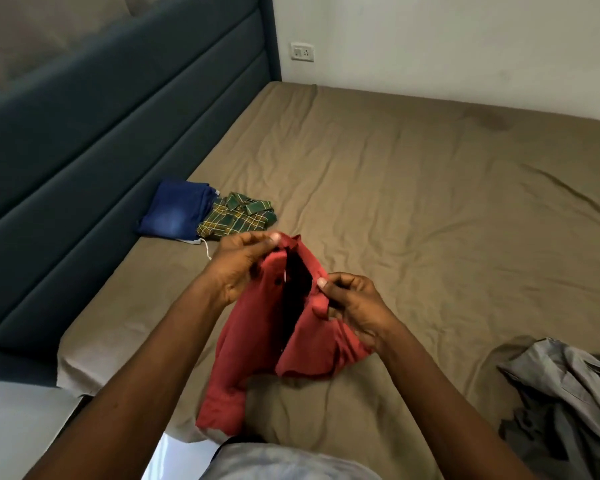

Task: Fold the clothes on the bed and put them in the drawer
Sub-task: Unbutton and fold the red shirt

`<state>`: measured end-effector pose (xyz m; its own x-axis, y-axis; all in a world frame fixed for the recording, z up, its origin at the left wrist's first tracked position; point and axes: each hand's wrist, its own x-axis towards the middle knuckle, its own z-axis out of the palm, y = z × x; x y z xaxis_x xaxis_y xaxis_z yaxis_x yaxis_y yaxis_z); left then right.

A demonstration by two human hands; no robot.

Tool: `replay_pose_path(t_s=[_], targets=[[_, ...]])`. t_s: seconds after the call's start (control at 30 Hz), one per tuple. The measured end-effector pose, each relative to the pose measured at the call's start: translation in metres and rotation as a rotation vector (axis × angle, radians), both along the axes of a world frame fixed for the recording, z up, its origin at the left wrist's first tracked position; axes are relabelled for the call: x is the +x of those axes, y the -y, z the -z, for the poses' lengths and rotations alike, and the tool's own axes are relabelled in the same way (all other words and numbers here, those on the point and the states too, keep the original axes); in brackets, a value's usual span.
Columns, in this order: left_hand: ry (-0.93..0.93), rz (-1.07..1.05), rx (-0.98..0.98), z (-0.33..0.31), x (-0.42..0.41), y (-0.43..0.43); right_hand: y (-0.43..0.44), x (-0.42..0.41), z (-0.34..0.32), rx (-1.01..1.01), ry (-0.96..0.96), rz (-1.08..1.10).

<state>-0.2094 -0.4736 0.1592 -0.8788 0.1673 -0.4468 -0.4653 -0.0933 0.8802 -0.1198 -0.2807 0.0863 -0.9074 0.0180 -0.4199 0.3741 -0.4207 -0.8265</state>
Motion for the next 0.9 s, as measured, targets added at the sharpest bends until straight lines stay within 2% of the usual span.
replay_pose_path(t_s=[0.13, 0.3, 0.4, 0.57, 0.73, 0.9], targets=[[-0.119, -0.029, -0.223, 0.033, 0.031, -0.015, 0.016, 0.003, -0.001, -0.182, 0.076, 0.119], [-0.296, -0.027, -0.372, 0.052, 0.063, -0.025, 0.026, 0.013, 0.009, -0.143, 0.144, 0.123], [-0.266, 0.013, -0.341, 0.053, 0.073, -0.025, 0.030, 0.019, 0.010, -0.127, 0.168, 0.135], [-0.102, 0.110, -0.103, 0.043, 0.082, -0.020, 0.024, 0.021, 0.017, -0.056, 0.167, 0.174], [-0.100, 0.022, -0.080, 0.039, 0.087, -0.023, 0.031, 0.023, 0.019, 0.080, 0.148, 0.218], [-0.114, 0.033, -0.112, 0.040, 0.087, -0.021, 0.033, 0.024, 0.019, 0.156, 0.135, 0.213]])
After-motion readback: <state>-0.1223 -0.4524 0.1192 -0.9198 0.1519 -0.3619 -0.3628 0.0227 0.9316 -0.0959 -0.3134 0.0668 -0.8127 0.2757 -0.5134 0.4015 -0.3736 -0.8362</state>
